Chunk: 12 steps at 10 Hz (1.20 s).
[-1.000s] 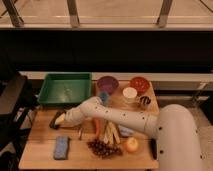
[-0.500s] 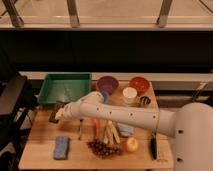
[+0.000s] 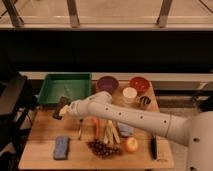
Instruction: Place eraser in purple bowl
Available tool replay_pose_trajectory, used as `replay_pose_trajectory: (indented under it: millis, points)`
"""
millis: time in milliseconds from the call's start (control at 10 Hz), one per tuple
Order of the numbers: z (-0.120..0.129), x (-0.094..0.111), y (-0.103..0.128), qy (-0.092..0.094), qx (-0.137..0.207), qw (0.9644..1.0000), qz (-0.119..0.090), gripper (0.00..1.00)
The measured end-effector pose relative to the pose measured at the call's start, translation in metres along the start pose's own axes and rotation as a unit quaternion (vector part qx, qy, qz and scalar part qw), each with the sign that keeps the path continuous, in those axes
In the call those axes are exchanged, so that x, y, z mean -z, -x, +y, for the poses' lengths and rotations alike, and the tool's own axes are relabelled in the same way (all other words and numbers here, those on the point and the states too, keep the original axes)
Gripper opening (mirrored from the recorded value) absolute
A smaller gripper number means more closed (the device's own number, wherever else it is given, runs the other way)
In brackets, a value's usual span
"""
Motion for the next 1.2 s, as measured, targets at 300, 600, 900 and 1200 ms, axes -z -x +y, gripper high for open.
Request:
replay_pose_trajectory:
  millis: [300,600,900,1200]
  points:
    - [0.029,-0.019,0.002,-0.027,-0.011,0.9994,-0.017,0.00]
    - [0.031,-0.011,0.005,-0.037,-0.010,0.9992,-0.011,0.00]
    - [0.017,0.012,0.005,-0.037,-0.001,0.9993,0.012,0.00]
    - [0.026,0.028,0.001,-0.030,-0.011,0.9990,0.030,0.00]
